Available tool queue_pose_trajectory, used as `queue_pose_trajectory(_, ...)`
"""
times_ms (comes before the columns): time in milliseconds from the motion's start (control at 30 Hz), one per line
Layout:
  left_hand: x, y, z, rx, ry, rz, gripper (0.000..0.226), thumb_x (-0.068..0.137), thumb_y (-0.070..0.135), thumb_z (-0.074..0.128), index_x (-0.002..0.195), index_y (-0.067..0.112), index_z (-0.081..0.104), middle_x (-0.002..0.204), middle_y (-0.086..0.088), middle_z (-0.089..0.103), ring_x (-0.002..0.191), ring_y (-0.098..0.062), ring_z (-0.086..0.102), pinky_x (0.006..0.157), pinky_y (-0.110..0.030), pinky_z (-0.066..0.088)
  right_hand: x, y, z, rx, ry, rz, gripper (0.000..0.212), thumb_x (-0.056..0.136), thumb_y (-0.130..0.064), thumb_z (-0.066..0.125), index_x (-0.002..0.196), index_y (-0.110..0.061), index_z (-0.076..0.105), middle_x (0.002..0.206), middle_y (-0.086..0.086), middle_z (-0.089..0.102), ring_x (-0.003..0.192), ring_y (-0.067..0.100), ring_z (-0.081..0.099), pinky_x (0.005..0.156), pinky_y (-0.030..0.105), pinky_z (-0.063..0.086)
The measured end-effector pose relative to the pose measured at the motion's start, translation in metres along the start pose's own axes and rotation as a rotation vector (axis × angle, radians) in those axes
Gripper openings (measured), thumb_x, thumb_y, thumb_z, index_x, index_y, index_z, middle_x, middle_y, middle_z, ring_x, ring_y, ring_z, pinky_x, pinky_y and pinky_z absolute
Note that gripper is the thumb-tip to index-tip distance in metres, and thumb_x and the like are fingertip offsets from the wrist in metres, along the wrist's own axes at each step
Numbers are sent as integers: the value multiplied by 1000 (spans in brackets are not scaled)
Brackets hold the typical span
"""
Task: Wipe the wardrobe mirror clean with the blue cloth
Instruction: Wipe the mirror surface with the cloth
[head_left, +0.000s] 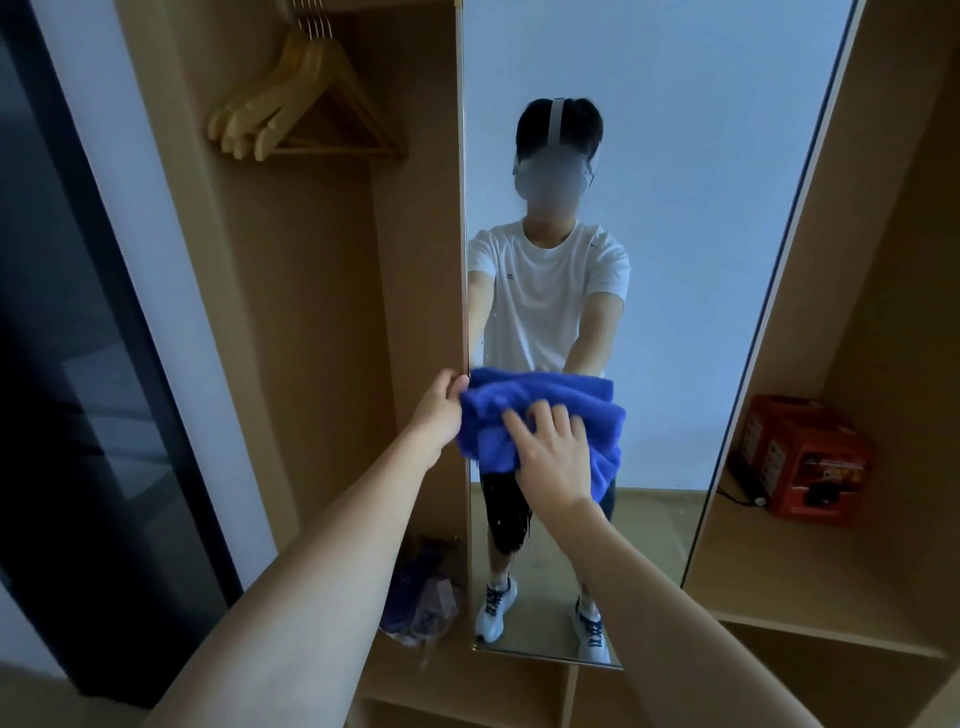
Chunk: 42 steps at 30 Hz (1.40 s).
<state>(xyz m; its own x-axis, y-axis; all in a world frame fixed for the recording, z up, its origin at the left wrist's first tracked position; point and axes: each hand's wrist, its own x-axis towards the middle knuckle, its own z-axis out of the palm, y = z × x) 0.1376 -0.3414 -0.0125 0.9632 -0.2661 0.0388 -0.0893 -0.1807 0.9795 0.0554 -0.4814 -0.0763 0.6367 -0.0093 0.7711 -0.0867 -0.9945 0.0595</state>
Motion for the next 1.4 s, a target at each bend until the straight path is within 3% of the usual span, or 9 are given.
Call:
queue_pose_trajectory(167,-3,1,-2,115,2,-15,55,105,46,34,156,29,23,159,-5,31,134,-30,46,99,-48,51,-53,6,26,-48,-224,-41,53,51,-18,87,99,-24,67,94,6,57,84,28,51,70,43,47)
queue_pose_trajectory(333,-1,0,-2,105,-9,-10,53,105,45,34,155,26,25,157,-6,34,134,-30,44,102,-48,49,-32,-2,7,106,-69,106,36,59,-8,73,93,-20,67,86,3,53,78,28,48,66,39,41)
queue_pose_trajectory(467,5,-8,-3,28,-64,31,21,108,32,36,123,25,49,115,-7,63,94,-25,57,79,-38,47,16,-11,-29,314,236,299,42,62,-9,54,101,-18,68,93,6,54,82,28,45,74,39,39)
queue_pose_trajectory(567,4,-9,-4,-8,-67,-1,18,108,22,36,102,37,45,87,6,56,75,-16,48,73,-38,42,38,-7,-35,292,281,326,48,60,-2,57,104,-17,67,97,7,54,86,30,46,78,40,39)
queue_pose_trajectory(700,6,-10,-2,52,-45,29,32,106,38,35,132,23,47,130,-8,58,112,-27,58,97,-48,50,3,0,-1,107,109,81,35,66,-9,65,100,-16,66,89,9,53,79,31,46,66,41,36)
queue_pose_trajectory(933,-1,-12,0,152,-9,-2,51,105,45,33,153,32,26,155,-2,36,126,-28,50,87,-41,55,-81,13,43,-32,-335,28,36,55,-23,85,88,-26,69,89,0,60,84,25,54,71,40,48)
queue_pose_trajectory(1133,-1,-14,1,117,-22,12,45,105,45,33,147,29,34,148,-5,45,125,-30,51,100,-52,49,-13,0,-3,159,-26,187,32,59,-9,67,90,-16,66,85,7,54,79,32,49,67,39,40)
queue_pose_trajectory(1267,-6,-14,1,163,-58,34,28,108,28,36,135,26,42,114,1,54,98,-22,55,79,-43,56,60,0,-55,298,289,316,39,61,-9,64,99,-16,66,96,7,54,94,35,52,79,43,41)
queue_pose_trajectory(1400,-4,-14,3,162,-25,-26,37,106,45,28,138,29,40,101,10,45,99,-20,50,91,-47,53,104,-3,-89,230,537,201,38,67,-4,58,101,-17,69,95,7,56,86,29,49,78,38,38)
